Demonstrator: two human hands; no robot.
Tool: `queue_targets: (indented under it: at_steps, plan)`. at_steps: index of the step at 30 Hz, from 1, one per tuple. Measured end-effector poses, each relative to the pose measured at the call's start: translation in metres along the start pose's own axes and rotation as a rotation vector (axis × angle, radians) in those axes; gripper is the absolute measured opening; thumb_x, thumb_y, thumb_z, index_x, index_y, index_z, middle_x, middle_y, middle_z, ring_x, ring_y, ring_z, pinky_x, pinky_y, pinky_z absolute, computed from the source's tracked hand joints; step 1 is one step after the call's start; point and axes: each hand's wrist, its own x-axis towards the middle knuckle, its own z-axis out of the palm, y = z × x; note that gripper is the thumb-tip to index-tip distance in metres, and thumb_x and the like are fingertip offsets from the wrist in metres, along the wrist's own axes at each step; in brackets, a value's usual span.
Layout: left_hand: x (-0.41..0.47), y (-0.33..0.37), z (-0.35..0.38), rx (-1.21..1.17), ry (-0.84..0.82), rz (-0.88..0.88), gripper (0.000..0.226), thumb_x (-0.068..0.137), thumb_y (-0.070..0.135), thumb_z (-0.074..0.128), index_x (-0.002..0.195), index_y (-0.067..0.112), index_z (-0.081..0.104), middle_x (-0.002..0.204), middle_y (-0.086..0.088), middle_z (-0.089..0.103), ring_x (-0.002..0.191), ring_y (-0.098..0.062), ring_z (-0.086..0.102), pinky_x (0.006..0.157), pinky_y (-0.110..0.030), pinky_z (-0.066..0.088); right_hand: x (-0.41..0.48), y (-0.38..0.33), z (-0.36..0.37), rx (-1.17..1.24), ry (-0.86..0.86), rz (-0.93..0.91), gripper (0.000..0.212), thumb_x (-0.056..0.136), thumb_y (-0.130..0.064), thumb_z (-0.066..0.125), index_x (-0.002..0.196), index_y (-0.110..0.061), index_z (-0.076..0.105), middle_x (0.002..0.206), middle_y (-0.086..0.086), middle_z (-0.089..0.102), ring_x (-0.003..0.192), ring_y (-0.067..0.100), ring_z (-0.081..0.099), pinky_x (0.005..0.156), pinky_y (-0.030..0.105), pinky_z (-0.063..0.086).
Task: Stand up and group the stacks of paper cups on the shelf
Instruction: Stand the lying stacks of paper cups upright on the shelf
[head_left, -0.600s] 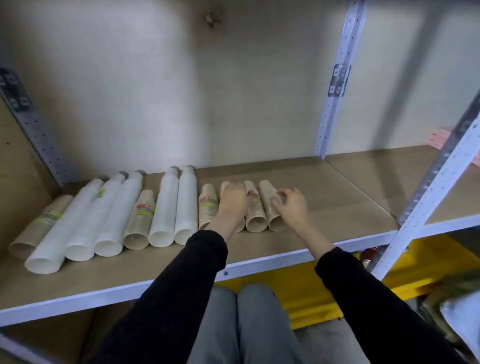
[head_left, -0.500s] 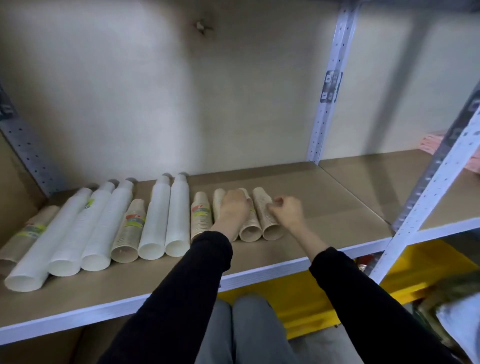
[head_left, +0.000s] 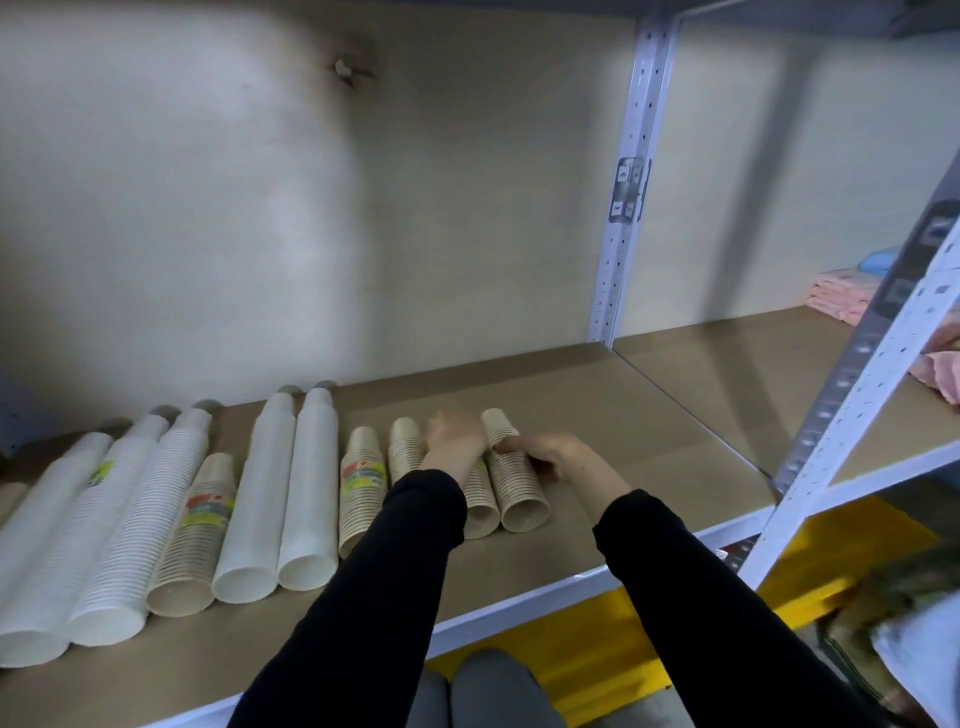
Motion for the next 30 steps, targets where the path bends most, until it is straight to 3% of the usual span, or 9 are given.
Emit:
queue_targets:
  at_steps: [3,6,7,10,12,14,17,25,30]
  plan:
    - [0.001,-0.002,-0.009,-0.118,-0.085,-0.011,0.04,0.091,0.028,0.055,0.126,0.008,0.054,0.136,-0.009,0.053,0.128,-0.026,0.048,0.109,-0.034,0.041,-0.001,0.001,-0.007,0.0,0.02,0.01,0.047,0.077,-0.022,0.07,0.116,0.001,0.057,0.087,0.01,0.065,0.07,0.021,0.064,0.055,0.03,0.051]
    - [0.001,0.001,-0.013,-0.268,-0.113,-0.028,0.042,0.083,0.029,0.064,0.118,0.006,0.059,0.125,-0.01,0.062,0.118,-0.025,0.057,0.101,-0.03,0.048,-0.005,-0.01,-0.025,-0.045,0.167,-0.069,0.05,0.078,-0.019,0.069,0.119,0.005,0.053,0.117,0.016,0.063,0.096,0.027,0.061,0.088,0.037,0.051]
    - [0.003,0.005,-0.013,-0.315,-0.091,-0.022,0.042,0.08,0.029,0.066,0.114,0.005,0.062,0.117,-0.011,0.065,0.111,-0.025,0.061,0.094,-0.028,0.05,-0.009,-0.014,-0.034,-0.033,0.222,-0.104,0.047,0.079,-0.018,0.068,0.117,0.006,0.053,0.122,0.019,0.06,0.095,0.027,0.059,0.091,0.034,0.05]
    - [0.007,0.024,-0.015,-0.517,0.005,0.068,0.023,0.074,0.022,0.071,0.077,0.002,0.061,0.077,-0.008,0.062,0.082,-0.023,0.059,0.069,-0.027,0.051,-0.017,-0.026,-0.062,0.011,0.328,-0.211,0.025,0.085,-0.015,0.063,0.1,0.005,0.059,0.116,0.018,0.06,0.072,0.023,0.057,0.059,0.012,0.051]
    - [0.007,0.039,-0.014,-0.636,0.106,0.125,0.027,0.074,0.019,0.072,0.061,0.007,0.052,0.064,-0.004,0.055,0.079,-0.021,0.057,0.053,-0.019,0.045,-0.015,-0.03,-0.078,-0.003,0.444,-0.306,0.032,0.082,-0.015,0.065,0.108,0.004,0.061,0.114,0.016,0.064,0.08,0.027,0.062,0.053,0.015,0.045]
    - [0.007,0.052,-0.01,-0.746,0.205,0.191,0.023,0.073,0.017,0.073,0.084,0.001,0.061,0.088,-0.012,0.066,0.093,-0.026,0.062,0.064,-0.022,0.048,-0.013,-0.031,-0.092,-0.028,0.595,-0.378,0.039,0.077,-0.015,0.07,0.112,0.001,0.063,0.116,0.017,0.066,0.097,0.027,0.064,0.06,0.02,0.043]
    - [0.006,0.067,-0.001,-0.823,0.319,0.261,0.053,0.074,0.014,0.073,0.12,-0.002,0.051,0.123,-0.018,0.055,0.116,-0.029,0.052,0.09,-0.029,0.039,-0.009,-0.028,-0.103,-0.039,0.743,-0.416,0.046,0.072,-0.013,0.075,0.112,0.004,0.06,0.116,0.019,0.066,0.106,0.03,0.062,0.079,0.03,0.046]
    - [0.013,0.076,0.033,-0.844,0.379,0.316,0.057,0.074,0.008,0.074,0.121,-0.005,0.046,0.124,-0.021,0.048,0.112,-0.031,0.052,0.086,-0.025,0.037,0.02,0.002,-0.11,0.017,0.845,-0.43,0.056,0.059,-0.01,0.081,0.107,0.005,0.056,0.112,0.023,0.062,0.104,0.034,0.061,0.089,0.046,0.05]
    - [0.015,0.073,0.037,-0.908,0.357,0.289,0.058,0.076,0.01,0.073,0.124,-0.003,0.044,0.126,-0.018,0.047,0.113,-0.029,0.052,0.091,-0.029,0.041,0.02,0.006,-0.109,0.048,0.838,-0.464,0.055,0.064,-0.011,0.08,0.11,0.002,0.052,0.115,0.021,0.059,0.105,0.033,0.058,0.091,0.046,0.048]
